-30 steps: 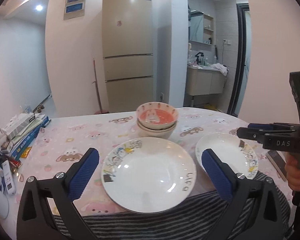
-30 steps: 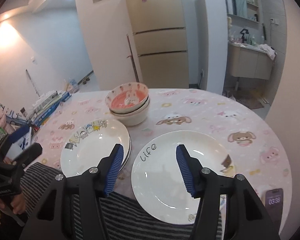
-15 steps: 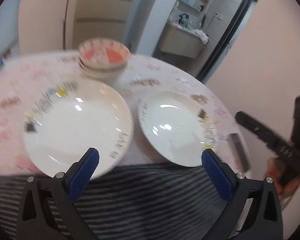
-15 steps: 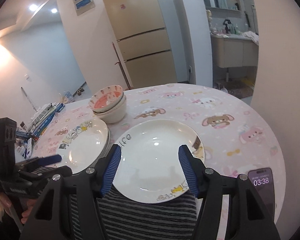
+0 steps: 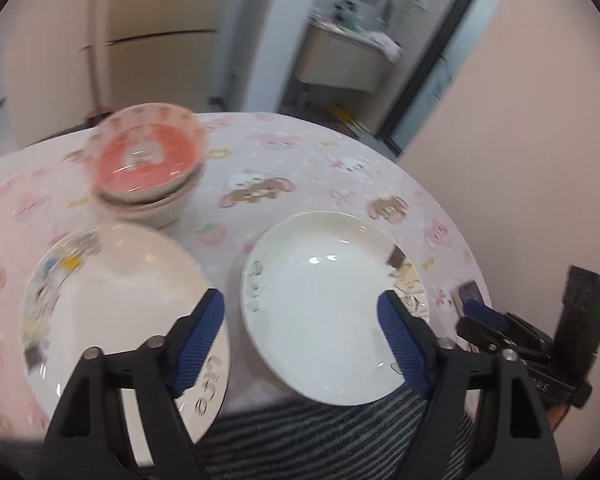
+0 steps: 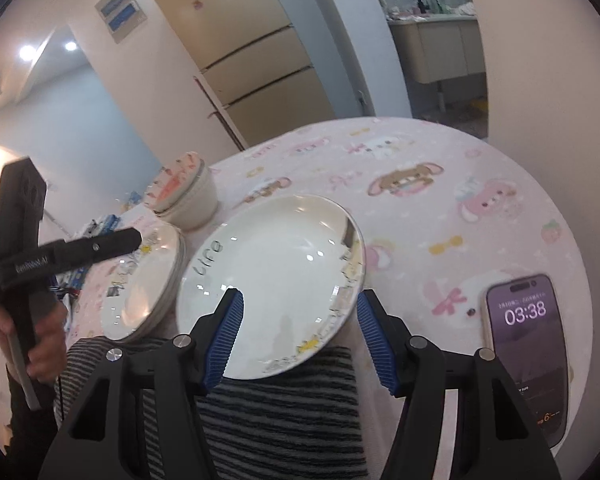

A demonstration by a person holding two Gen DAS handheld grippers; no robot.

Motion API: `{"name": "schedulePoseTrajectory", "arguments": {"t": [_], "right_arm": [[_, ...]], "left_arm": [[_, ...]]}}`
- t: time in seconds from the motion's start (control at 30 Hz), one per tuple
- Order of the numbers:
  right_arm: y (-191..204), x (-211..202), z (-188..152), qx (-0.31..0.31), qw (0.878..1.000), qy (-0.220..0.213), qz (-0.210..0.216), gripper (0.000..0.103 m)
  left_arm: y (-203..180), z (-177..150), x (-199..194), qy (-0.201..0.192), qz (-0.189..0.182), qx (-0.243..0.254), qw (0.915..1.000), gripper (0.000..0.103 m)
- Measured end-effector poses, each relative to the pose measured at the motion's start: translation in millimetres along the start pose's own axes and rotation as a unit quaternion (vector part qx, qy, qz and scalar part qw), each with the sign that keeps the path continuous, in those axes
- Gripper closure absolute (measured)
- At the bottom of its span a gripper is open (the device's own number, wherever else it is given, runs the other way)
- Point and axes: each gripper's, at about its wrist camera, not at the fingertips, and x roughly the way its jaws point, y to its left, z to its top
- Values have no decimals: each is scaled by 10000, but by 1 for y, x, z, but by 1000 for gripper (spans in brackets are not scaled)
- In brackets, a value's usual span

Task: Organize plates and bowls
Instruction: 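Move both grippers to the rim of the second white 'Life' plate, then close both grippers on the rim of the second 'Life' plate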

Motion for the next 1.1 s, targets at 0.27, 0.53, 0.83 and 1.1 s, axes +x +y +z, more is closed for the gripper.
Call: {"name": "schedulePoseTrajectory", "arguments": {"t": [0.27, 0.53, 0.83, 1.1], "right_arm": [[-25, 36, 2, 508, 9978, 414, 35, 59], [-27, 58, 1, 679, 9952, 623, 321, 62], [-31, 66, -3, 1004, 9893, 812, 678, 63], [-35, 67, -4, 1015, 9901, 723, 647, 75]], "left_arm": [[19, 19, 51, 392, 119, -211, 9989, 53], [28, 20, 78, 764, 125, -182, 9968, 54], [13, 15, 110, 1221, 718, 762, 9870, 66], [17, 17, 113, 1136, 711, 870, 9872, 70]]}}
